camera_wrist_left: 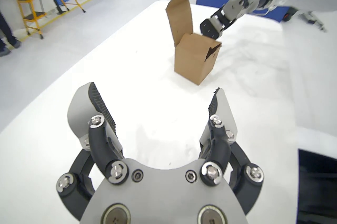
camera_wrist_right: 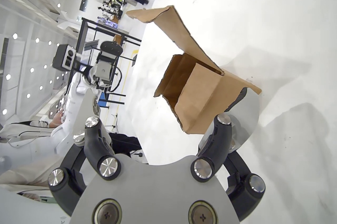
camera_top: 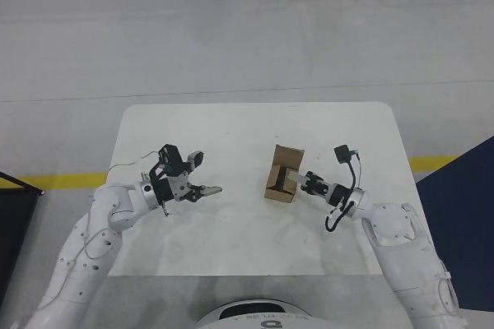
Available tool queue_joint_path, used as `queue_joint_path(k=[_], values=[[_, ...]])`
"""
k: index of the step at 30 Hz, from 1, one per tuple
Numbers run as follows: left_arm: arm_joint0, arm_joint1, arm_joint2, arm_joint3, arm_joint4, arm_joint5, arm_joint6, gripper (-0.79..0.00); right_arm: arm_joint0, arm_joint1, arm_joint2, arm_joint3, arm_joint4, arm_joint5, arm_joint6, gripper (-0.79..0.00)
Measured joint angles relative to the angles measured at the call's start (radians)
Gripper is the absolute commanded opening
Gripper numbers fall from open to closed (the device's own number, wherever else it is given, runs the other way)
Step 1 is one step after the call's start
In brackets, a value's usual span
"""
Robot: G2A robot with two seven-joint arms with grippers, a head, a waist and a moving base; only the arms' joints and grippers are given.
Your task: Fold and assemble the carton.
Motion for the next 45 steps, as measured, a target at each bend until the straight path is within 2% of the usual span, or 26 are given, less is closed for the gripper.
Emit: queue_joint_path(k=[1, 3, 10, 13, 15, 18, 19, 22, 28, 32, 38, 45], values=[[-0.037, -0.007, 0.042, 0.038, -0.079, -0.003, -0.028, 0.0, 0.001, 0.001, 0.001, 0.006, 0.023, -0.008, 0.003, 0.0], [-0.048, -0.009, 0.057, 0.049, -0.143, -0.003, -0.034, 0.0, 0.003, 0.001, 0.005, 0.01, 0.037, -0.01, -0.002, 0.0], [-0.034, -0.007, 0.044, 0.044, -0.091, 0.004, -0.033, 0.0, 0.003, 0.001, 0.006, 0.01, 0.036, -0.008, -0.003, 0.0], [-0.001, -0.004, 0.029, 0.042, -0.057, 0.084, -0.103, 0.0, 0.005, 0.001, -0.007, 0.011, 0.021, -0.005, -0.009, 0.0], [-0.003, -0.005, 0.036, 0.025, -0.117, 0.128, -0.143, 0.0, 0.014, 0.0, -0.026, 0.021, 0.006, -0.005, -0.012, 0.0], [-0.082, -0.018, 0.094, 0.016, -0.341, 0.18, -0.319, 0.0, 0.034, 0.001, -0.045, 0.042, -0.02, -0.009, -0.016, 0.0], [-0.127, -0.025, 0.125, 0.025, -0.424, 0.199, -0.396, 0.0, 0.037, 0.001, -0.048, 0.044, -0.023, -0.017, -0.023, 0.0], [-0.239, -0.049, 0.205, 0.084, -0.59, 0.232, -0.523, 0.0, 0.028, 0.004, -0.041, 0.044, -0.027, -0.048, -0.048, 0.0], [-0.425, -0.1, 0.361, 0.249, -0.735, 0.279, -0.696, -0.006, 0.008, 0.009, -0.046, 0.038, 0.007, -0.092, -0.024, 0.0], [-0.496, -0.14, 0.458, 0.332, -0.824, 0.292, -0.754, -0.003, 0.005, 0.011, -0.065, 0.035, 0.015, -0.104, -0.017, 0.0], [-0.581, -0.195, 0.569, 0.434, -0.819, 0.315, -0.776, -0.083, 0.0, 0.015, -0.066, 0.035, 0.026, -0.121, -0.022, 0.0], [-0.634, -0.238, 0.636, 0.502, -0.783, 0.319, -0.768, -0.268, -0.01, 0.022, -0.063, 0.028, 0.039, -0.129, -0.024, 0.0]])
